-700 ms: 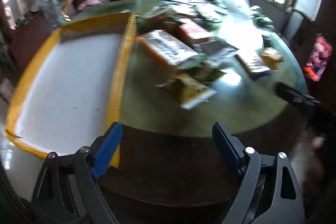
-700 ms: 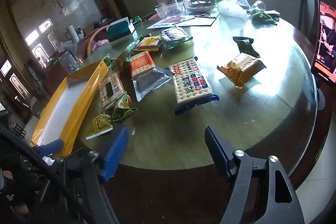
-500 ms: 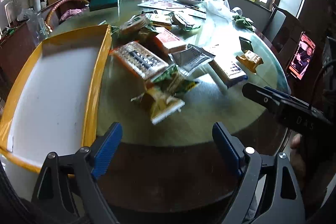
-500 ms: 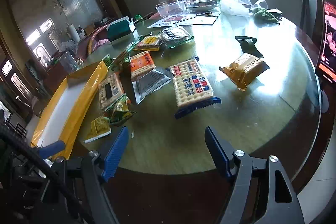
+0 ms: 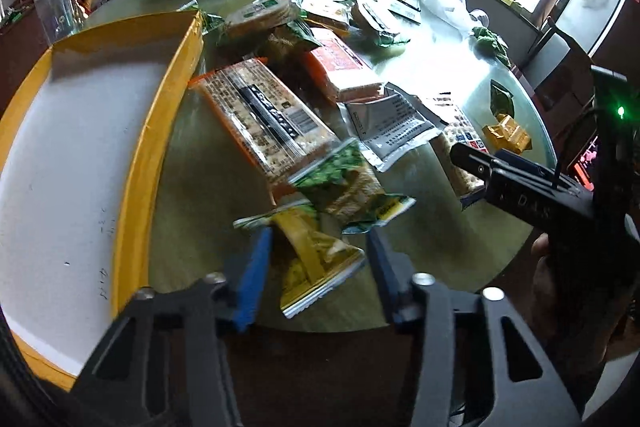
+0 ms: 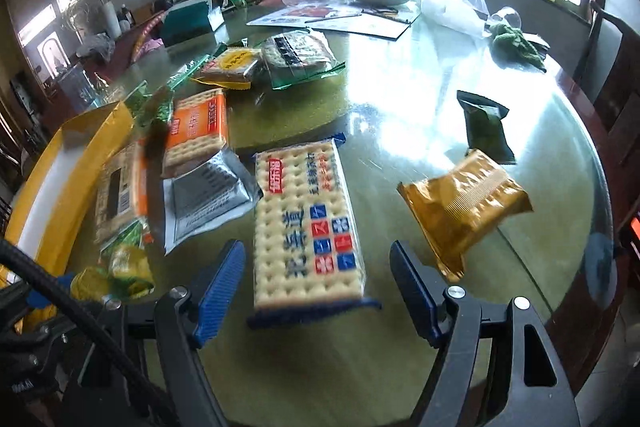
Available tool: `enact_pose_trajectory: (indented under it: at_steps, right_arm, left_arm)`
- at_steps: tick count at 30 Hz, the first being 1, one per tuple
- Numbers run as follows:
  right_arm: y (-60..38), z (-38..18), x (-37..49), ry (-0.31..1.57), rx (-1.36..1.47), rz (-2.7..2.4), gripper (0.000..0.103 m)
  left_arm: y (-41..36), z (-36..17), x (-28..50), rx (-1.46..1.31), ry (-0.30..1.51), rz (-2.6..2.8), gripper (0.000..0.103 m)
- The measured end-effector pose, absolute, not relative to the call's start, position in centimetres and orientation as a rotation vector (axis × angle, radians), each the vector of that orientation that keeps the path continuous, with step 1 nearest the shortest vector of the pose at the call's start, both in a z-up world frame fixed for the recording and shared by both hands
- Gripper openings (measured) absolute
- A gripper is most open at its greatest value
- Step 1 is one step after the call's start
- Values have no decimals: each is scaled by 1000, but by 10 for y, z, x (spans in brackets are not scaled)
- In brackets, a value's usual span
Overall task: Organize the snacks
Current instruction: 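Grasp the white cracker pack with the right tool while the left grasps a yellow-green snack bag, then carry both snacks into the yellow tray and open both tools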
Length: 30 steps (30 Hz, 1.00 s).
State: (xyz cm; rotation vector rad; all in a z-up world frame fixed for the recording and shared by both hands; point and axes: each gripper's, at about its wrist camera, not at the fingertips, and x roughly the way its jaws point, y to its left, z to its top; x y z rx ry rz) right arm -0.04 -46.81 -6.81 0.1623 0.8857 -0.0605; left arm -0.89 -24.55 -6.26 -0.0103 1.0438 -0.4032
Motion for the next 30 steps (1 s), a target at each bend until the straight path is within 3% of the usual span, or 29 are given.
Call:
enact_pose_trajectory:
  at_steps: [7,17,23,30]
  right_arm:
    - [-457,-63,11,844,86,-88,74]
    - [-456,-72,18,905,94,-132,59]
    - [-454,-73,13,907,90,-138,56]
    - [-460,-73,-9,886,198,-127,55]
  left_arm:
    - [-245,-59,-11,20,1019,-413,29]
    - [-246,-59,-9,37,998,-421,32]
    - [-244,-56,-13,26,980,-434,18]
    - [-232,-51,-20,-48,970,-475,10]
